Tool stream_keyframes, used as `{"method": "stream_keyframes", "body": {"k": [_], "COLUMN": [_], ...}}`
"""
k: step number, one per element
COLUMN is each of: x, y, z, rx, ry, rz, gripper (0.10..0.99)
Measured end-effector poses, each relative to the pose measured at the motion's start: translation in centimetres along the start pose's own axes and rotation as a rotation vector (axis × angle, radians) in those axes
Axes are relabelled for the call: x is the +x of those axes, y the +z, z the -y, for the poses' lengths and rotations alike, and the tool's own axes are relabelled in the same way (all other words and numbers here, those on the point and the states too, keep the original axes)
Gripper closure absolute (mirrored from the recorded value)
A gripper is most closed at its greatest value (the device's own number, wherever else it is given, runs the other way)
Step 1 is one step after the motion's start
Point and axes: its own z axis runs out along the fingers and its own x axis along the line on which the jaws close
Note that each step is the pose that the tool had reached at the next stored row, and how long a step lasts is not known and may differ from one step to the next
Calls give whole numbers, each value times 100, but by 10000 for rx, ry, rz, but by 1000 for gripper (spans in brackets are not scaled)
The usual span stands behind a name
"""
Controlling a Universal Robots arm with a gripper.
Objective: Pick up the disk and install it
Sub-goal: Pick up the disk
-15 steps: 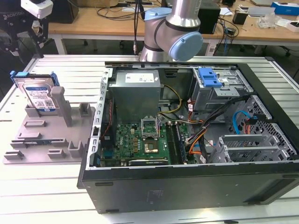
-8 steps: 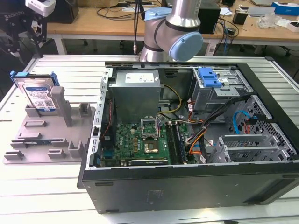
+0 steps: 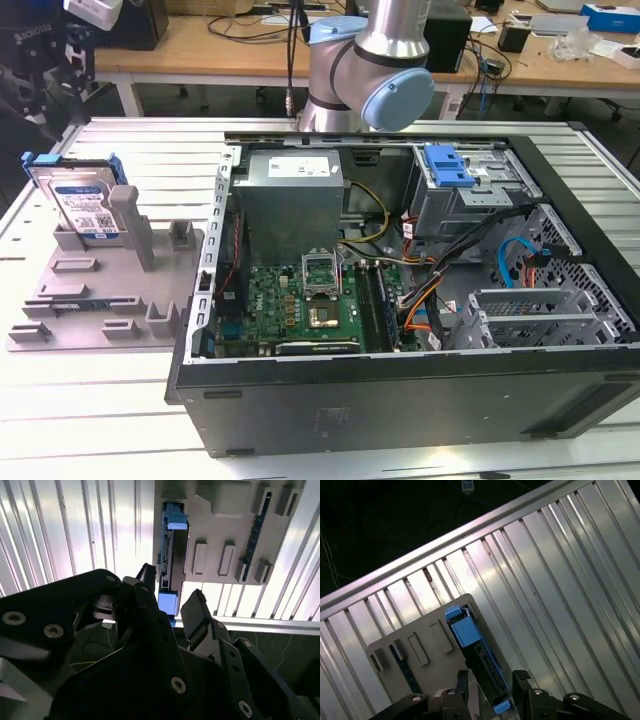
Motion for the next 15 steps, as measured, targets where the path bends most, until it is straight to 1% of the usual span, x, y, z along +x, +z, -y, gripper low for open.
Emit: {"method": "stream_keyframes", "body": {"k": [3, 8, 15], "x": [0, 0, -1], "y": [4, 6, 7], "z": [0, 0, -1], "rx": [-8, -17, -17], "ry": [-1013, -2008, -2398], "rz": [-43, -88, -112], "gripper": [604, 604, 604]}}
